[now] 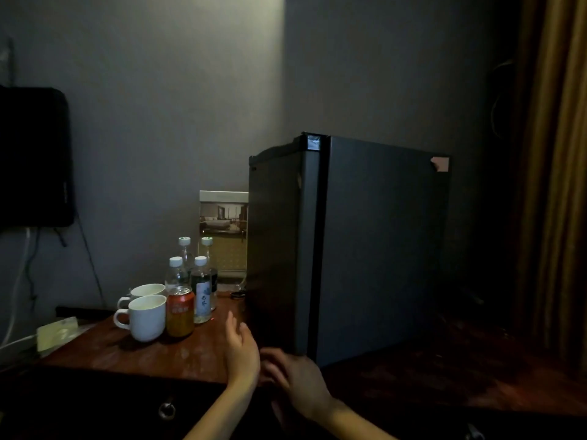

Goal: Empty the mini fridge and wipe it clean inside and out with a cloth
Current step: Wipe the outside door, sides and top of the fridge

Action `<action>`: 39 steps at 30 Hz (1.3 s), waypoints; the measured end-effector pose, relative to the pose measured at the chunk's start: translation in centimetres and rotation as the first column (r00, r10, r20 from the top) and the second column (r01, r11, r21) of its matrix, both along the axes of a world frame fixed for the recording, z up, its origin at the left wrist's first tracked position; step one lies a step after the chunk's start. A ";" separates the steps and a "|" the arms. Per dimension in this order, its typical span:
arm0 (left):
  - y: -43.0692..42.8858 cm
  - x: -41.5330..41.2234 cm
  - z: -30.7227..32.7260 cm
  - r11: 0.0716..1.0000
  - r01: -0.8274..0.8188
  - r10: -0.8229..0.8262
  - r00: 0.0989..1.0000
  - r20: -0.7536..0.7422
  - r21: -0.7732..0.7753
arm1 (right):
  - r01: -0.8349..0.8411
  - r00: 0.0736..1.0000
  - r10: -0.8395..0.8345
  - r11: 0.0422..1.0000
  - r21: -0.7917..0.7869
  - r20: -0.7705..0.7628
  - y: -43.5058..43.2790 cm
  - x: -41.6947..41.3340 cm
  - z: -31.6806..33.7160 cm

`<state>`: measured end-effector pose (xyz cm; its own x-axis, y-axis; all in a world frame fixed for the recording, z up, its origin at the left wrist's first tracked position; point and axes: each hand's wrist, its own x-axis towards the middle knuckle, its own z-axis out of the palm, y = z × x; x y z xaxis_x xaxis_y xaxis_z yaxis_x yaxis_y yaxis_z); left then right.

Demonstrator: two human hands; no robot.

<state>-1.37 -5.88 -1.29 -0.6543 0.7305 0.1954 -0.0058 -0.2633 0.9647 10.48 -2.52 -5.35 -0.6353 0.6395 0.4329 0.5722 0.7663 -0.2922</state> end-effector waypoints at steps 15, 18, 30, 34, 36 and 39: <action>-8.2 7.5 5.0 0.993 0.018 -0.055 0.946 0.321 0.119 | -0.368 0.640 -0.209 0.761 -0.534 -0.739 -10.6 0.8 9.0; -7.2 6.1 5.4 0.993 0.014 -0.046 0.960 0.274 0.119 | -0.311 0.714 -0.177 0.787 -0.533 -0.678 -9.9 1.4 9.0; 6.6 -2.7 4.2 0.993 0.110 -0.118 0.916 0.384 0.044 | 0.499 0.636 -0.234 0.852 0.161 -0.735 2.3 -2.0 11.4; 11.7 -5.5 4.1 0.985 0.168 -0.172 0.882 0.440 0.048 | 0.614 0.646 -0.204 0.712 0.341 -0.736 5.5 -3.5 15.0; 13.9 -6.5 4.1 0.980 0.193 -0.195 0.885 0.423 0.046 | 0.656 0.647 -0.216 0.647 0.389 -0.731 6.5 -3.6 16.4; 16.8 -8.1 4.6 0.976 0.216 -0.204 0.894 0.400 0.016 | 0.691 0.625 -0.203 0.593 0.413 -0.754 7.0 -3.8 16.8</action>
